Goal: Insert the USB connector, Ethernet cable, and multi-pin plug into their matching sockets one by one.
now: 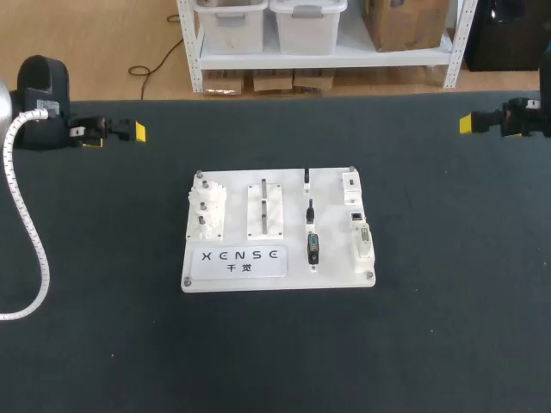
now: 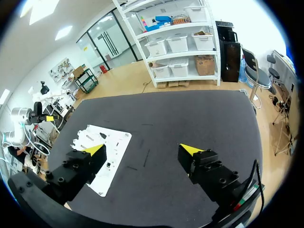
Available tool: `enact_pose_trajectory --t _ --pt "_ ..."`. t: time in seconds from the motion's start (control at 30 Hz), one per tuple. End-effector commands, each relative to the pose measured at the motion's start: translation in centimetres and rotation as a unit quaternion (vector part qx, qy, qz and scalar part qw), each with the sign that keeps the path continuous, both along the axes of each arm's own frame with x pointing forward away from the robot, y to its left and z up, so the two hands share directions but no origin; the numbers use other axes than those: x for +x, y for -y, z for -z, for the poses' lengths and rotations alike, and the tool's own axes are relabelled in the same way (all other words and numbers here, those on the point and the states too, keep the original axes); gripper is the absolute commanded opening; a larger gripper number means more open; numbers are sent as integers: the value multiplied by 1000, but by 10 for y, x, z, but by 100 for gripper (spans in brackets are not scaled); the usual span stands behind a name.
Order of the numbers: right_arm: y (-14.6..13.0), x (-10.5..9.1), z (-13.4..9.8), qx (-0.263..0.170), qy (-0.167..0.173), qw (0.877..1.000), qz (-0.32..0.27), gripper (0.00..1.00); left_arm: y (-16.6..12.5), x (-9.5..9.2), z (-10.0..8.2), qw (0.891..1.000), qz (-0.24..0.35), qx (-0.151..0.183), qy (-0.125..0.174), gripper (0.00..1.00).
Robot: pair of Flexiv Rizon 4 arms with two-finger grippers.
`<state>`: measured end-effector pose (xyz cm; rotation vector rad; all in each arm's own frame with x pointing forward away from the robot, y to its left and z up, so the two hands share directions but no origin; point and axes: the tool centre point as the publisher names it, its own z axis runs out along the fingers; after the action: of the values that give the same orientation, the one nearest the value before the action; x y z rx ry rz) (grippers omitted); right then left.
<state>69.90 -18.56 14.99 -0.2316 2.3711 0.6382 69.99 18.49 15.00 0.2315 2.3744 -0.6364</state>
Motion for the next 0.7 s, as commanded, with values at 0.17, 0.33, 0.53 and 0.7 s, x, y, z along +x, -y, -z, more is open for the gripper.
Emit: enact_pose_trajectory --t 0.17,0.33,0.53,0.7 --pt "0 0 0 -1 0 1000 0 100 0 0 0 1000 0 0 0 100" --pt "-16 10 -5 -33 -12 999 16 100 0 0 0 1000 0 0 0 100" --pt "-65 25 -13 -73 -17 997 21 100 0 0 0 1000 0 0 0 100" --pt "-117 33 -12 -110 -29 993 24 100 0 0 0 1000 0 0 0 100"
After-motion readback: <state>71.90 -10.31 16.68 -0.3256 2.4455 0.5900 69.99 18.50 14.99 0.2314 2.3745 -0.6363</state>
